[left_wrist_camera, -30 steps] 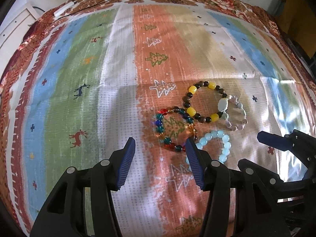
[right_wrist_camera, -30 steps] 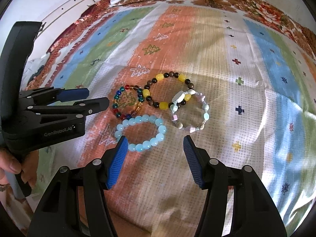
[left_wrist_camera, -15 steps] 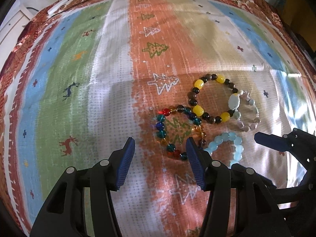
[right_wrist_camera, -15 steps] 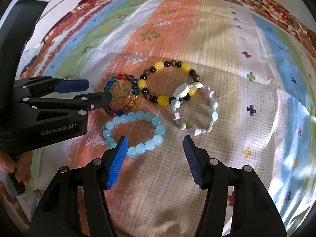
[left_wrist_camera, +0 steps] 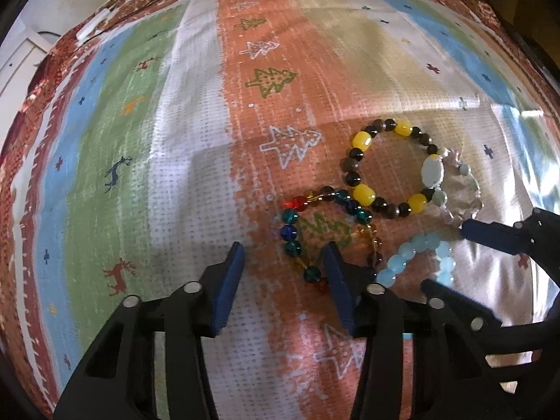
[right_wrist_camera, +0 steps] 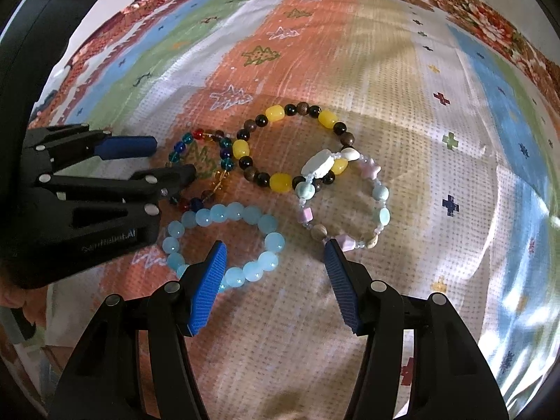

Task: Organize jewelry
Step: 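Grasp the multicolour bead bracelet with left tool while right tool grasps light-blue bracelet, then lift both held bracelets and carry them over the silver tin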

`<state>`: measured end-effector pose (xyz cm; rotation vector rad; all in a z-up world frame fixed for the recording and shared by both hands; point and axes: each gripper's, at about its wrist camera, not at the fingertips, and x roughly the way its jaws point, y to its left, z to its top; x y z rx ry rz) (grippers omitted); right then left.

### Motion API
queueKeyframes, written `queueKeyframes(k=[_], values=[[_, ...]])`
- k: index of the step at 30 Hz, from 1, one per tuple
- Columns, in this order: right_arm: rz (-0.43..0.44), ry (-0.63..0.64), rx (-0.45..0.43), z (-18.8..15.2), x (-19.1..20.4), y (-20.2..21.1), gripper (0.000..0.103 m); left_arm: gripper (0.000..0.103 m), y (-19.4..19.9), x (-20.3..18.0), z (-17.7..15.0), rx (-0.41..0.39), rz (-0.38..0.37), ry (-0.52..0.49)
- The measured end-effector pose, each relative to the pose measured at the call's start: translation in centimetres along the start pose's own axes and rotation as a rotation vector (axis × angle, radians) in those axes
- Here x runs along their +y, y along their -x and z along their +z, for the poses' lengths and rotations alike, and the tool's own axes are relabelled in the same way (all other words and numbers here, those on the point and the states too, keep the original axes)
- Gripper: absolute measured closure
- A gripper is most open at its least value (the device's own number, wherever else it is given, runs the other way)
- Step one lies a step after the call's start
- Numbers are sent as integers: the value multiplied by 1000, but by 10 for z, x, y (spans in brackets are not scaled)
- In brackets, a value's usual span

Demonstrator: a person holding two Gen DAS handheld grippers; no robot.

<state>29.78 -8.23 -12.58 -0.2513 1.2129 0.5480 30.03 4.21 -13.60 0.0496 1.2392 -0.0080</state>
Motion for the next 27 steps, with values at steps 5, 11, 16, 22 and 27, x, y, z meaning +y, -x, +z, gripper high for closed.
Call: queueKeyframes(k=[5, 11, 16, 22, 27], values=[[-16, 13, 5, -1, 0, -1, 87, 94, 0, 8, 0, 22, -22, 23], [-16, -7, -14, -4, -3, 5, 91, 94, 9, 9, -2, 23, -46, 17], [-9, 4, -57, -5, 3, 24, 91, 94, 32, 10, -2, -23, -74, 36], [10, -4, -94, -9, 6, 46, 91, 94, 54, 7, -7, -64, -104, 45], [14, -4, -140, -14, 11, 67, 91, 94, 71, 4, -11, -97, -125, 53]])
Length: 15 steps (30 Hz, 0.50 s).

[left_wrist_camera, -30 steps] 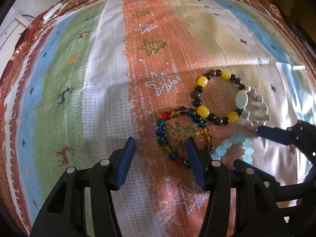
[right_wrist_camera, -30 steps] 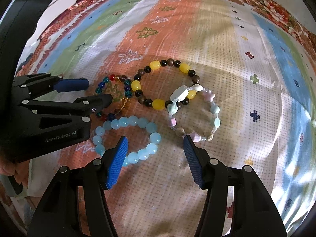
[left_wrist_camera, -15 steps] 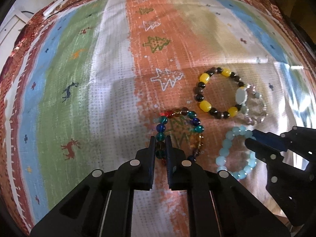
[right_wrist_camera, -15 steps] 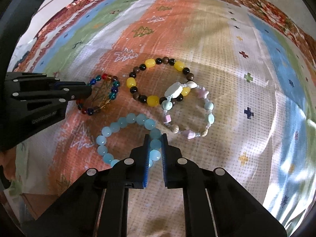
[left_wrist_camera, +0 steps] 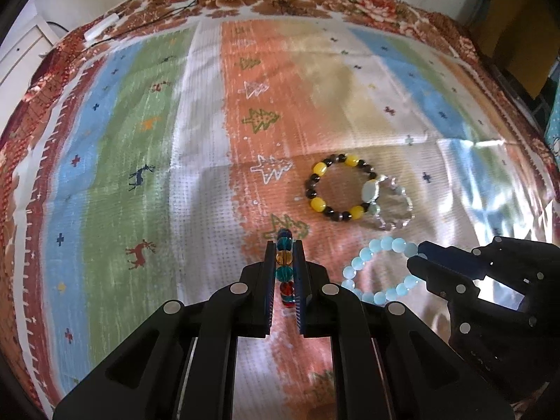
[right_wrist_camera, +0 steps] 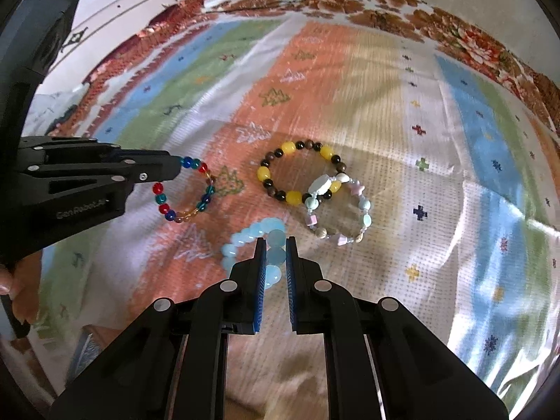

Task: Organize jewelry
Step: 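Lift both held bracelets and carry them over the silver tin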

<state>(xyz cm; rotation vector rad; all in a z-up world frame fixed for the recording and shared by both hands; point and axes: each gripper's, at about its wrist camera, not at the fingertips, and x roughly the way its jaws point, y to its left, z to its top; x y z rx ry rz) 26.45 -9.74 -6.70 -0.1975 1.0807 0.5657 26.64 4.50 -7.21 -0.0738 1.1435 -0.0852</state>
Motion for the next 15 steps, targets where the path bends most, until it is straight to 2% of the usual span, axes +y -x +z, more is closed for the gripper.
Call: queueKeyframes(k=[6, 15], values=[[-40, -13, -70, -2, 0, 24, 91, 94, 17, -6, -6, -28, -16, 3], [-37, -33, -117, -7, -3, 46, 91, 94, 42, -19, -18, -77, -32, -7]])
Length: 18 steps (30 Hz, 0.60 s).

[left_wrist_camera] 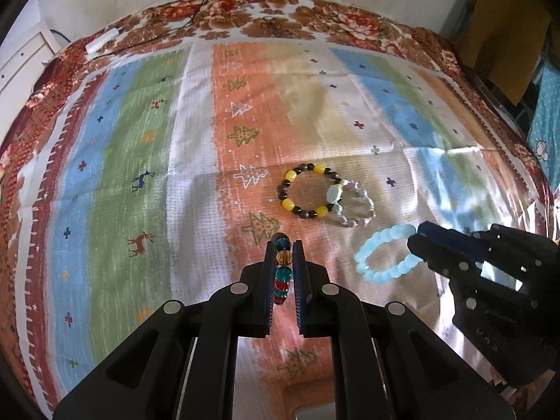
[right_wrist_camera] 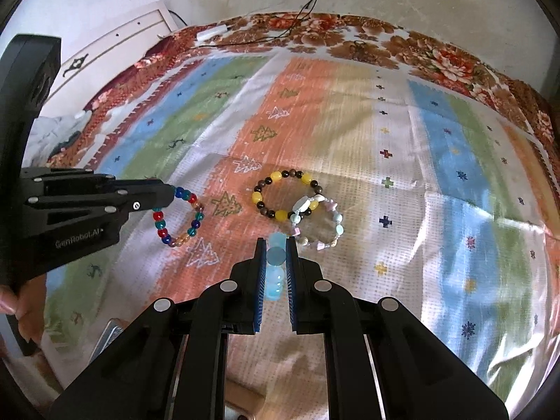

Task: Organize jewelry
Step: 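Lift both held bracelets and carry them over the silver tin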

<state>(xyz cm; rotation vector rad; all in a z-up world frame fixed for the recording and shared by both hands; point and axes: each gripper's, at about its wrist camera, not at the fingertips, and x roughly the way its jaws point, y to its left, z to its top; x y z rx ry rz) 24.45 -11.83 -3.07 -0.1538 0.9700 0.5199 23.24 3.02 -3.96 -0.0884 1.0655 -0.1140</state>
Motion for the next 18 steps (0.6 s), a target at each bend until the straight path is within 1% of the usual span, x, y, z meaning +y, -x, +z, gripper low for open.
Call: queueKeyframes(k=[7, 14, 18], values=[[15, 1, -44, -5, 4, 24, 91, 94, 28, -10, -11, -55, -37, -9], [42, -3, -77, -14, 7, 46, 91, 94, 47, -21, -23, -90, -67, -36], [48, 21, -98, -17, 13, 54, 91, 94, 57, -25, -29, -110, -83, -36]])
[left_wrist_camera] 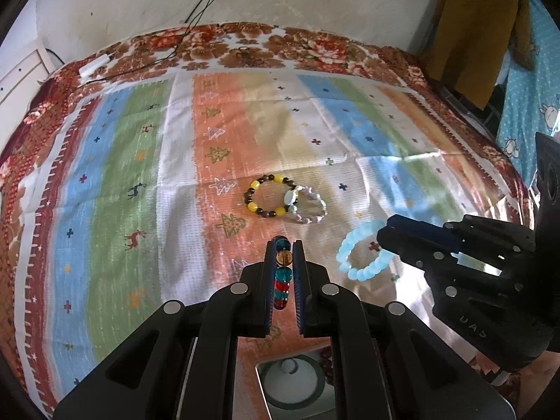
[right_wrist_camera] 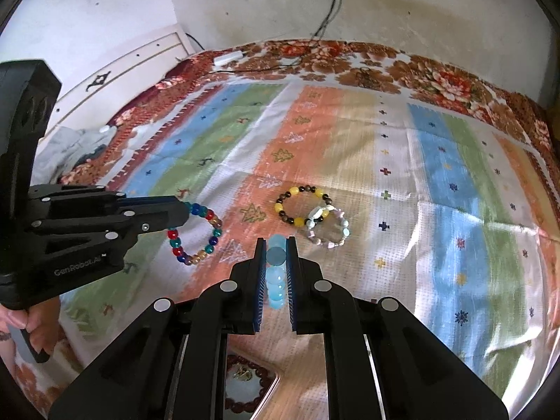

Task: Organize jewelry
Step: 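Lift both held bracelets and carry them over the silver tin, then lower both bracelets into the tin and open both tools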

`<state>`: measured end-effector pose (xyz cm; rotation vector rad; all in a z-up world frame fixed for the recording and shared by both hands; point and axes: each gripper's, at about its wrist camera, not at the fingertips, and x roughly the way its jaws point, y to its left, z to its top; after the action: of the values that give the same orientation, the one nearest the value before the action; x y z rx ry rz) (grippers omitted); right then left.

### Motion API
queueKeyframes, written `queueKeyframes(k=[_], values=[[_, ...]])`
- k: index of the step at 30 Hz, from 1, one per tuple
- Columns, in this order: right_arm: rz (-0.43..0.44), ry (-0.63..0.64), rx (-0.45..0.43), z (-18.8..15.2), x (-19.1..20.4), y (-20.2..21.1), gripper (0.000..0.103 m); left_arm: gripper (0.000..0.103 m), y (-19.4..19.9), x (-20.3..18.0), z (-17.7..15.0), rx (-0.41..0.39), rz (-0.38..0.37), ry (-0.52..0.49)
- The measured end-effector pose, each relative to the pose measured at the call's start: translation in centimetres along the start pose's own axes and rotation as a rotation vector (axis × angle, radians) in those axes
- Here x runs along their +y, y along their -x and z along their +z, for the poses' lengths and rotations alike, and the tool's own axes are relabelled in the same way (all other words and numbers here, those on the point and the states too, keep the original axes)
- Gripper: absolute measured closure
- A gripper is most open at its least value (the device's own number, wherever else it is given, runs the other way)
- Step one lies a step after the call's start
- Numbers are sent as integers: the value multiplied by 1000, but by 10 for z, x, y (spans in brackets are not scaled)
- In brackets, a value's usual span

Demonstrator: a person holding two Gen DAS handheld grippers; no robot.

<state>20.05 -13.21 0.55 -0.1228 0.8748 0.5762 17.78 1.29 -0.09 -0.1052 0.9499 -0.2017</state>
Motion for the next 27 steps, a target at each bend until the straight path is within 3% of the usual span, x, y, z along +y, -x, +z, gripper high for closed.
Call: queueKeyframes(k=[12, 27], values=[[50, 26, -51, -4, 13, 29, 91, 94, 23, -6, -18, -38, -26, -10], [119, 48, -42, -22, 27, 48, 91, 94, 39, -13, -39, -56, -37, -35]])
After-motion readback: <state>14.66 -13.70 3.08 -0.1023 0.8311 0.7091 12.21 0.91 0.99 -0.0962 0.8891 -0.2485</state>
